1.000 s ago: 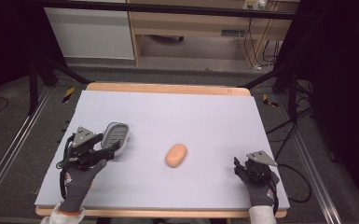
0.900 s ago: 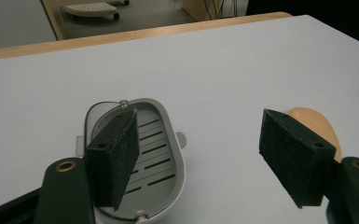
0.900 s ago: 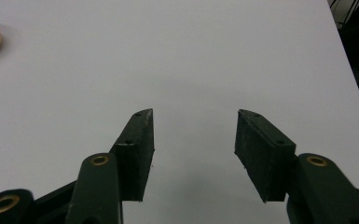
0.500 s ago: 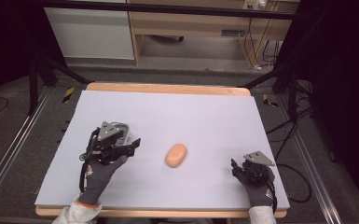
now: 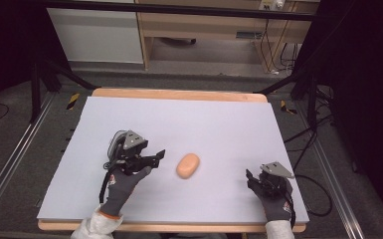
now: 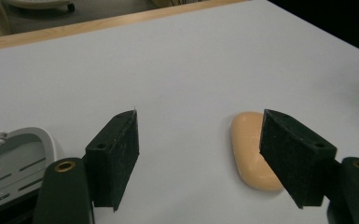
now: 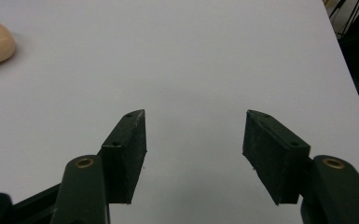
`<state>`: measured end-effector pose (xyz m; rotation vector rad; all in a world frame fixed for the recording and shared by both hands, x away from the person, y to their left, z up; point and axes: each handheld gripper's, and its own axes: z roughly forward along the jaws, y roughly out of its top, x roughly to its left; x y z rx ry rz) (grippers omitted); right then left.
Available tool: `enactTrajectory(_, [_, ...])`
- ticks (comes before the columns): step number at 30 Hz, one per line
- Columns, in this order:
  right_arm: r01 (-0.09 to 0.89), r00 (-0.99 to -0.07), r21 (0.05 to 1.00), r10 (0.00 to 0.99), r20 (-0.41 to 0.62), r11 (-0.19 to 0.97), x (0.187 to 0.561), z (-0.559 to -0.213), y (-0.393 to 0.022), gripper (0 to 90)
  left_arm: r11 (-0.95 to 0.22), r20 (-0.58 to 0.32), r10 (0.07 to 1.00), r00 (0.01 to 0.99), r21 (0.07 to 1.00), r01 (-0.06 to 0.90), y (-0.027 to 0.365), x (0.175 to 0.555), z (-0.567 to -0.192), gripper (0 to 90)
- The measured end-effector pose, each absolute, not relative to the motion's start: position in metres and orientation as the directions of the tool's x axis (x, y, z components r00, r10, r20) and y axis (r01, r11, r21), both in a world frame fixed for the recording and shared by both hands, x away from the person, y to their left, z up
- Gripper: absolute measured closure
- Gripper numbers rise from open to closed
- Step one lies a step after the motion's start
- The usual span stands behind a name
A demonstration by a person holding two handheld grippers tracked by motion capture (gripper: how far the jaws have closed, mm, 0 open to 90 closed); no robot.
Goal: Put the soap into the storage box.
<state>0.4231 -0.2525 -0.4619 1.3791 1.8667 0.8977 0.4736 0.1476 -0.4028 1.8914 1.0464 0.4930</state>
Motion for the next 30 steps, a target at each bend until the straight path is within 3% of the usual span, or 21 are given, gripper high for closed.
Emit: enactTrajectory(30, [0.556, -0.275, 0.806, 0.960, -0.052, 0.203, 0.427, -0.467, -0.254, 42.6, -0.314, -0.067, 0.782, 0.620, 0.816, 0.485, 0.092, 0.487, -0.417, 28.1])
